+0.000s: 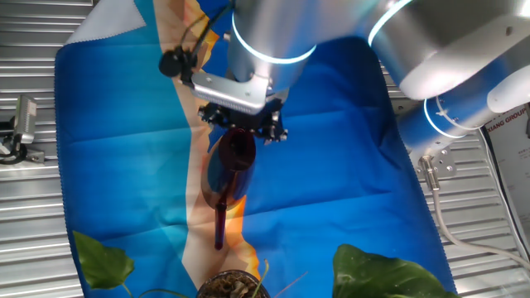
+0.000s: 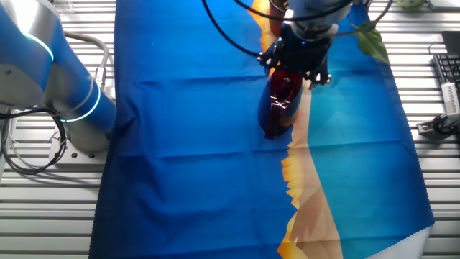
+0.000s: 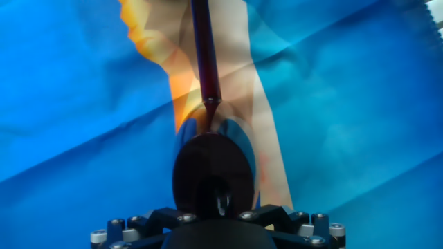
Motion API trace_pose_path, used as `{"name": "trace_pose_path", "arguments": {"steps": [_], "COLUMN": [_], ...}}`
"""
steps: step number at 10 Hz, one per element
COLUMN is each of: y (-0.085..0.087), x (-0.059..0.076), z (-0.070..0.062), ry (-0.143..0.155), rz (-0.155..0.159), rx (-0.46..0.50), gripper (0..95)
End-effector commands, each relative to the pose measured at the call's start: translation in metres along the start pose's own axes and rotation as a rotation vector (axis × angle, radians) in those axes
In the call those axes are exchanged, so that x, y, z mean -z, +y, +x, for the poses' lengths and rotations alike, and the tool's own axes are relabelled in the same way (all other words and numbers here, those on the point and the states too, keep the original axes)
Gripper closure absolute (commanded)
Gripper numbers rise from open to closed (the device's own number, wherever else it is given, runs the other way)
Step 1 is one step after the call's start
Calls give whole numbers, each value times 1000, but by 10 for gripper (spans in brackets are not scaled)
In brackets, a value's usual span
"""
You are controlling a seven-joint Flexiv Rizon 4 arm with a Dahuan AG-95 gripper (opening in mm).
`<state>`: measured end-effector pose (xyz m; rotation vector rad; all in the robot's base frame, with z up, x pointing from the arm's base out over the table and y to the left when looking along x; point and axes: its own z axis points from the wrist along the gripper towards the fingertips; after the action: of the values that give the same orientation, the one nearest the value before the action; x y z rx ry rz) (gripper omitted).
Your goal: Water the plant
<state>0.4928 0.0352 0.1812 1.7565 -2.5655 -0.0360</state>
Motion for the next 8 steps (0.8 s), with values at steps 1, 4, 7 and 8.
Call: {"name": "trace_pose_path", "arguments": {"steps": [1,4,7,8], "y": [1,-1,-1,-1], "x": [11,14,14,14], "z": [-7,-9,-9,-9], "ry": [18,10,4,6], "rz": [-5,-14,-16,-16], "rx": [-17,-30,-19,-18], "gripper": [0,0,0,0]}}
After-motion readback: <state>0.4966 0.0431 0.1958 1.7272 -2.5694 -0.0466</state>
